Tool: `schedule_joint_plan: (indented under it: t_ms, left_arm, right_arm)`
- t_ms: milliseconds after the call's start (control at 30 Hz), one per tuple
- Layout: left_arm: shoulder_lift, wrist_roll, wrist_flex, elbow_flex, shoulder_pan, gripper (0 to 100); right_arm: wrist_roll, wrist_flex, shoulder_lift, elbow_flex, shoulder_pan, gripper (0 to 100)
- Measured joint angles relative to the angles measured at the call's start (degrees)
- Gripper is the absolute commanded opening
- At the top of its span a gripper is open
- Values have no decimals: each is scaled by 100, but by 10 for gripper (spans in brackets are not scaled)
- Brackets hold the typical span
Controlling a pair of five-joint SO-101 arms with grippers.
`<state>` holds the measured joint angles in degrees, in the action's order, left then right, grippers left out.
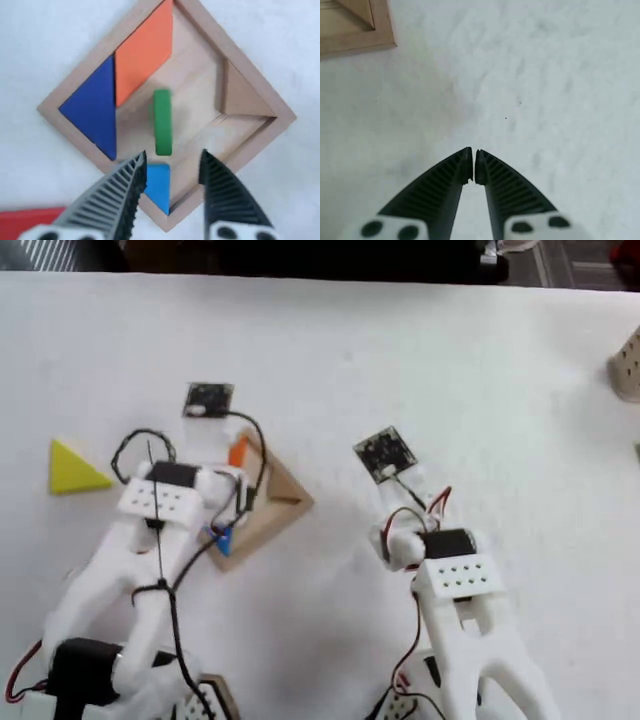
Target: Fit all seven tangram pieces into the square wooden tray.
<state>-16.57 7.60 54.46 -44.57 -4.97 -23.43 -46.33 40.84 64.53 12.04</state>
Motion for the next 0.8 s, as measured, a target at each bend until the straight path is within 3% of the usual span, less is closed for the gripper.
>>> schedule_joint_plan:
  t_ms: [400, 567, 800]
  left_arm:
    - [0, 0, 0, 26, 844, 258]
    - [0, 211, 193, 396, 905, 171]
    - [0, 413, 527, 897, 475, 38]
  right_arm:
    - [0, 0, 0, 0, 0, 18]
    - [0, 0, 0, 0, 0, 18]
    - [0, 0, 0, 0, 0, 18]
